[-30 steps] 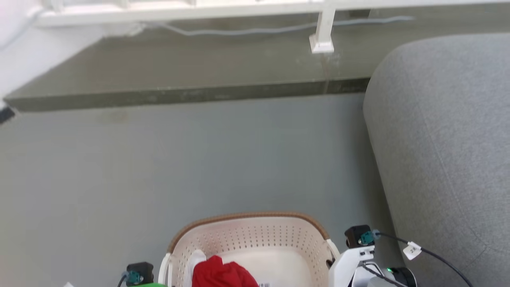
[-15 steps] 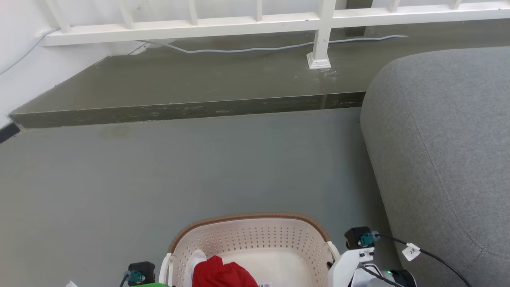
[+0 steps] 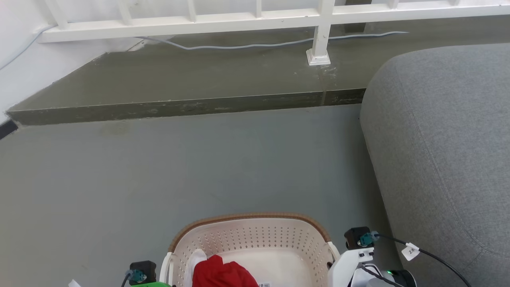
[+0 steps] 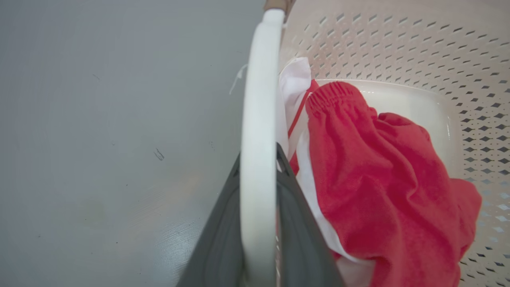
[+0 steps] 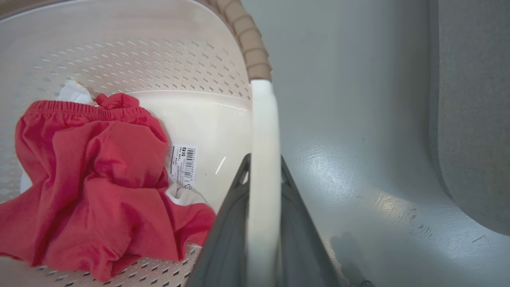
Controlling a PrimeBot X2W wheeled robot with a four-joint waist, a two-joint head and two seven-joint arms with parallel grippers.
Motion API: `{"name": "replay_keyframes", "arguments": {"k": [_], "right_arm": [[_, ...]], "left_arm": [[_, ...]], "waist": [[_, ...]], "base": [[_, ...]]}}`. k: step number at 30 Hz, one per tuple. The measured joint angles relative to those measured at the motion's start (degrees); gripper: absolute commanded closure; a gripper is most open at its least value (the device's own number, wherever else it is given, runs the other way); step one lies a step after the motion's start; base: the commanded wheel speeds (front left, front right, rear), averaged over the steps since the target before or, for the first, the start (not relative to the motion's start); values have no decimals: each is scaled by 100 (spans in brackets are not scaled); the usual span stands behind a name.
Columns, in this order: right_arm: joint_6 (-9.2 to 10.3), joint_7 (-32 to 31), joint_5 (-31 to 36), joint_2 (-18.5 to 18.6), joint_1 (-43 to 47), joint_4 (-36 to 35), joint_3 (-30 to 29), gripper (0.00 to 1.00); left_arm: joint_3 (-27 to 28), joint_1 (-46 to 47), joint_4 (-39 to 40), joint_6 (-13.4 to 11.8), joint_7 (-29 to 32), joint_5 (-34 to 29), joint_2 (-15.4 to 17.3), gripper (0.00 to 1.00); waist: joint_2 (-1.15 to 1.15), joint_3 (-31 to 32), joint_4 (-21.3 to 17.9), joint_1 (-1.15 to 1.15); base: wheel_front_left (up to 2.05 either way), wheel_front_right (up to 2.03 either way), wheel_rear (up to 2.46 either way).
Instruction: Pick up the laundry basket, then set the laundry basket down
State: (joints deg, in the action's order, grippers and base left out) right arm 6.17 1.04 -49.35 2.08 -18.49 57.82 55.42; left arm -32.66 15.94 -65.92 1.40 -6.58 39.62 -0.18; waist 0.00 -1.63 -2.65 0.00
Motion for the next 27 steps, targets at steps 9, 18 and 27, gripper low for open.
{"name": "replay_keyframes", "arguments": {"k": [9, 18, 27], "right_arm": [[12, 19, -68, 14, -76, 0, 83, 100], [49, 21, -116, 24, -392, -8, 147, 100], [93, 78, -118, 62, -1161, -29, 112, 100]], "left_arm": [[-77, 1, 47, -77, 0, 111, 12, 100], [-90, 119, 153, -199, -8, 153, 27, 100], [-89, 870, 188, -299, -55, 96, 43, 100]], "waist": [[0, -72, 2, 0], [0, -385, -14, 0], [0, -948, -45, 0]], "base": [[0, 0, 0], [0, 0, 0], [0, 0, 0]]}}
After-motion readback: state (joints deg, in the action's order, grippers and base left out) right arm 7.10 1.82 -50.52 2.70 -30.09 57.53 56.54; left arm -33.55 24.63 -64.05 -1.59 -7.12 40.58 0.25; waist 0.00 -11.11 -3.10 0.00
